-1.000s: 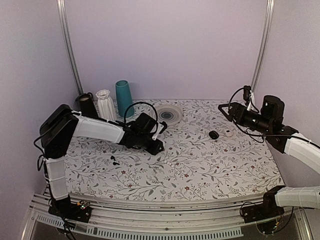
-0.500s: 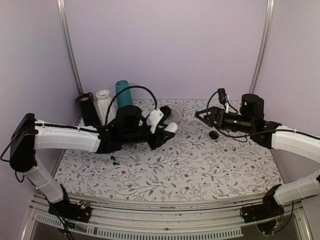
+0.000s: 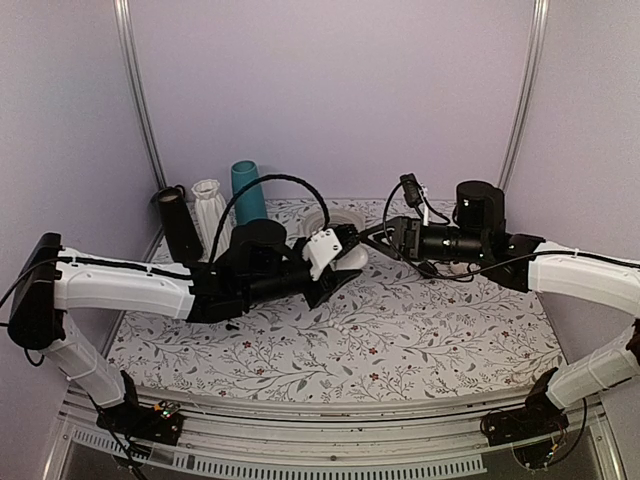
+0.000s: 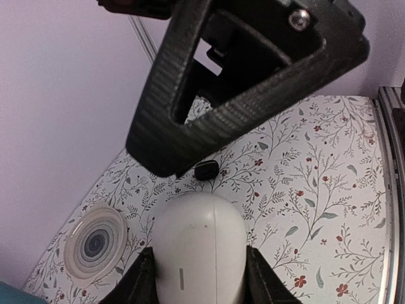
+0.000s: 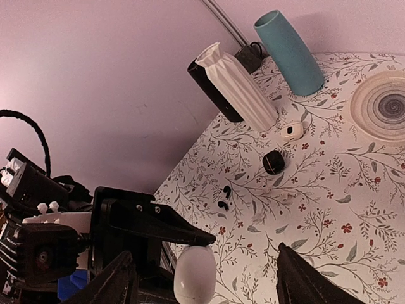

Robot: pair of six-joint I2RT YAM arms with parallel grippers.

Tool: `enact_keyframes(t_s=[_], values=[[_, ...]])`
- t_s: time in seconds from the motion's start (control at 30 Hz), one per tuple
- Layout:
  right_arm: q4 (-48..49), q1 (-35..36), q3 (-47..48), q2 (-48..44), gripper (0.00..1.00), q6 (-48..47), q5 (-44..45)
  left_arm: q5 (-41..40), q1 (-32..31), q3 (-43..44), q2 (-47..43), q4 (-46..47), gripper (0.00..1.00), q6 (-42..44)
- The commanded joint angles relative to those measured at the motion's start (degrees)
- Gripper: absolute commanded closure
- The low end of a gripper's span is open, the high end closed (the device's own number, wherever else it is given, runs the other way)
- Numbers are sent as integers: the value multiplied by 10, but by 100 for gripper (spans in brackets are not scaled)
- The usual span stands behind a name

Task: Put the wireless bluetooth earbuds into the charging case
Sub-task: Pass from the left arm to the right

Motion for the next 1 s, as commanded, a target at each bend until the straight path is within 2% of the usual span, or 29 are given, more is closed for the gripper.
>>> enact_keyframes(t_s=[0.0, 0.17, 0.3, 0.53, 0.87, 0.93, 0.97], values=[[-15, 11, 21, 10, 29, -1, -11, -52, -16, -8, -10, 26, 74, 42], [-36, 16, 24, 10, 35, -8, -12, -74, -26, -9, -5, 33, 75, 56], [-48, 21, 28, 12, 37, -14, -13, -71, -27, -5, 0, 33, 74, 58], [-58, 35, 47, 30, 46, -26, -24, -69, -28, -2, 6, 33, 75, 58], [-48, 38, 53, 40, 73, -21, -39, -74, -28, -2, 6, 32, 74, 56], [-49, 38, 55, 40, 79, -21, -39, -74, -28, -2, 6, 32, 72, 55], [-49, 38, 56, 39, 86, -21, -38, -75, -28, -1, 6, 31, 68, 54]])
